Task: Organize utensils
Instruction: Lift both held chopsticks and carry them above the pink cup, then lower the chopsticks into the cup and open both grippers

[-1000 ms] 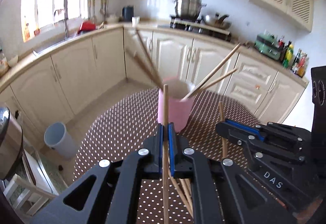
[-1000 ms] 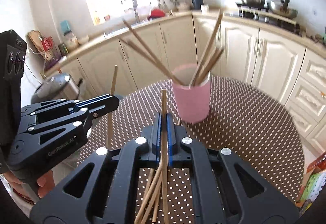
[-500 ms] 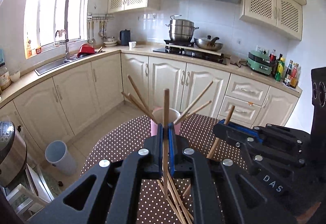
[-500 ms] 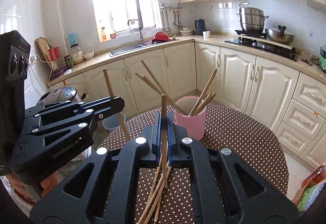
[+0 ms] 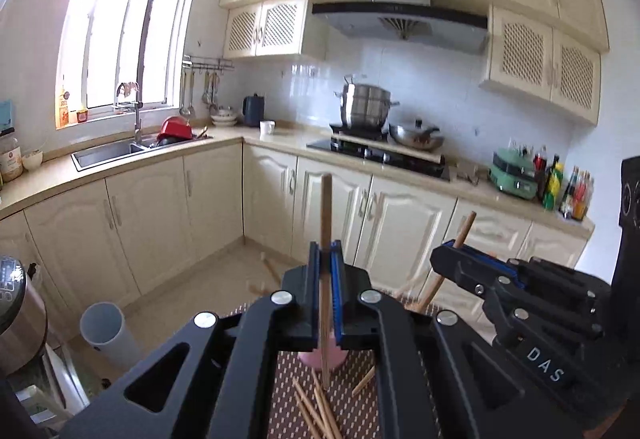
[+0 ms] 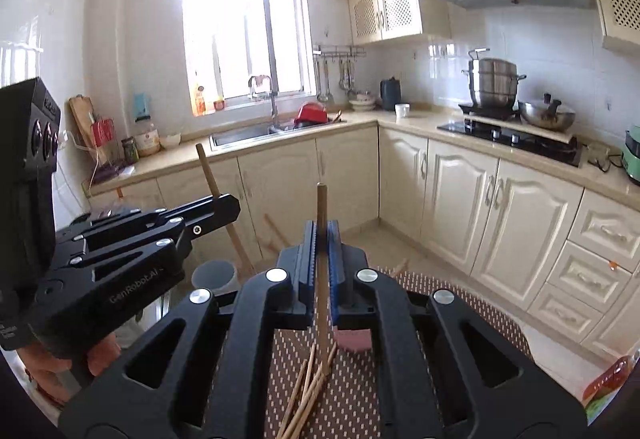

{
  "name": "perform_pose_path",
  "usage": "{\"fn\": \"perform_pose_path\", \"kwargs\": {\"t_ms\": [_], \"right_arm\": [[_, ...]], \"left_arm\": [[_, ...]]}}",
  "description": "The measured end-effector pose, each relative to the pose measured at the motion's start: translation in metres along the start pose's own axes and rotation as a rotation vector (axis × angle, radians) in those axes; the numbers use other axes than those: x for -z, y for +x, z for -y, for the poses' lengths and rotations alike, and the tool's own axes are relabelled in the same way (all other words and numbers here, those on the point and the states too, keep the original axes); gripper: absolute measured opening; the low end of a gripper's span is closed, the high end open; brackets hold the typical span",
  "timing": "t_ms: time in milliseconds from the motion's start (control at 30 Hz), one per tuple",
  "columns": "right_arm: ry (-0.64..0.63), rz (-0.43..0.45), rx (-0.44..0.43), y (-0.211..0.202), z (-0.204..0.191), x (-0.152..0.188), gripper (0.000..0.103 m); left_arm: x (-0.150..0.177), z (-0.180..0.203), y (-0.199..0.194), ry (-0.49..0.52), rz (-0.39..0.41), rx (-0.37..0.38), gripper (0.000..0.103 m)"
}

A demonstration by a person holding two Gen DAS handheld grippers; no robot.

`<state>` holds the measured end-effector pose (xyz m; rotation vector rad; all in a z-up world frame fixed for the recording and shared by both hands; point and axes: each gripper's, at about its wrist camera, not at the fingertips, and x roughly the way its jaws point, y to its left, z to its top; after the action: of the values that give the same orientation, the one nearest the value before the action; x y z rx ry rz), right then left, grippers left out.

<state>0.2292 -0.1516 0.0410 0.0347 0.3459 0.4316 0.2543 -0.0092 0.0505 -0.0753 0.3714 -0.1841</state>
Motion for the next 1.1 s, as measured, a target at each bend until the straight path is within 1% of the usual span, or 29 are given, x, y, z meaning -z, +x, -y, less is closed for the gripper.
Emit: {"fn": "perform_pose_path", "kwargs": {"t_ms": [200,333,433,633,867,933,1000,1033,1067,1100], "right_arm": [[0.001,0.060,0.007,0.014,0.009,-0.024,0.006],[0.011,0.088,0.018,0.022,0.016,-0.032,0.006],[0.020,0.107,0.025,0.027,0.022,-0.034,0.006],[0.025,0.140,0.058,0.033,0.028,-0.030,0.006],[0.049,0.142,0.058,0.041,0.035,-0.022,0.006],[0.052,0.152,0.060,0.042,0.036,-0.023,0.006],[0.054,0.164,0.064,0.043,0.036,-0.025,0.006],[0.057,0.168,0.062,0.044,0.036,-0.025,0.006],[0.057,0.173,0.063,0.045,0.036,-0.025,0.006],[0.051,0.181,0.068,0.046,0.034,-0.025,0.006]], "left_arm": [[-0.025,-0.004,0.015,-0.046,0.070,0.010,0.006],[-0.031,-0.006,0.021,-0.070,0.111,0.025,0.006],[-0.029,-0.005,0.031,-0.074,0.120,0.027,0.006],[-0.014,-0.004,0.054,-0.073,0.076,0.015,0.006],[0.005,-0.001,0.075,-0.032,0.007,-0.010,0.006],[0.009,-0.002,0.078,-0.027,0.003,-0.022,0.006],[0.012,-0.003,0.083,-0.015,-0.027,-0.012,0.007],[0.014,-0.004,0.084,-0.011,-0.036,-0.010,0.008],[0.015,-0.004,0.085,-0.006,-0.048,-0.006,0.019],[0.015,-0.004,0.084,-0.001,-0.052,-0.007,0.034]]}}
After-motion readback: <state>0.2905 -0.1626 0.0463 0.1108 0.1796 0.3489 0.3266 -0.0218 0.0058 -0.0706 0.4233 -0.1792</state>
